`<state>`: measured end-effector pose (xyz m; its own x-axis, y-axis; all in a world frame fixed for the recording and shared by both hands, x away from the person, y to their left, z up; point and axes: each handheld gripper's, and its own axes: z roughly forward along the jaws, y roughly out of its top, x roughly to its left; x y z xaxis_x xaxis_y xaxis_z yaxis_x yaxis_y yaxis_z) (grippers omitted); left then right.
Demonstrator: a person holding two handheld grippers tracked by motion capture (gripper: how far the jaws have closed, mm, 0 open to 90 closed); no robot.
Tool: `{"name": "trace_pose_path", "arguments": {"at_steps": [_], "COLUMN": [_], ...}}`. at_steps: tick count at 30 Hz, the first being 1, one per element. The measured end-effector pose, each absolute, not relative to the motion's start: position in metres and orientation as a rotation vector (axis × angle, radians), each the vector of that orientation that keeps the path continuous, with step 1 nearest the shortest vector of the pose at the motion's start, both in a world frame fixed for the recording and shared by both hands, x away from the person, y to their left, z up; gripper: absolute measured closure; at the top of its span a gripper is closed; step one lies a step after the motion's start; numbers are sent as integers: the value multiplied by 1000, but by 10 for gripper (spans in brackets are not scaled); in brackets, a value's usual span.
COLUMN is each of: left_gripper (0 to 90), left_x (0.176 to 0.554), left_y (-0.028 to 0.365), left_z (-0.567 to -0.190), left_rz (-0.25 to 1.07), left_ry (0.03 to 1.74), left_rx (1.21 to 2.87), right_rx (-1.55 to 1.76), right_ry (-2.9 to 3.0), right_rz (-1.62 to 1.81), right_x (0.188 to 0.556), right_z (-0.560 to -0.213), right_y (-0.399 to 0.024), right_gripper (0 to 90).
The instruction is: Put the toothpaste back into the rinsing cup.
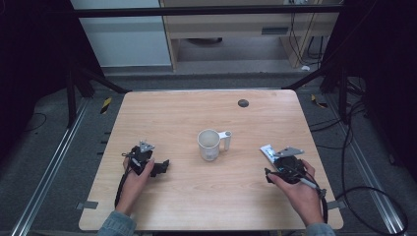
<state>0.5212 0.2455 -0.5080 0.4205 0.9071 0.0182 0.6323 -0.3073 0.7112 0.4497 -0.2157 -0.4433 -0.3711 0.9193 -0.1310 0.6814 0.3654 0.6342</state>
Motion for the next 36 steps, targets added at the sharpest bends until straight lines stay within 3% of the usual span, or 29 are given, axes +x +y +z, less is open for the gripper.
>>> {"name": "trace_pose_path", "arguments": {"at_steps": [18, 36], "left_gripper": [0, 0], "left_x": [522, 523], "left_y": [246, 246], "left_z": [-508, -508], "left_rz": [561, 561], "left_ry": [1297, 1292], "left_rx": [2051, 2050], "right_rx": [1468, 1539], "right_ry": [2221, 2341], "right_rz": [541, 477], "right_x": [489, 514], "right_z": [-413, -428], "right_y": [-251, -246], "right_gripper": [451, 462]}}
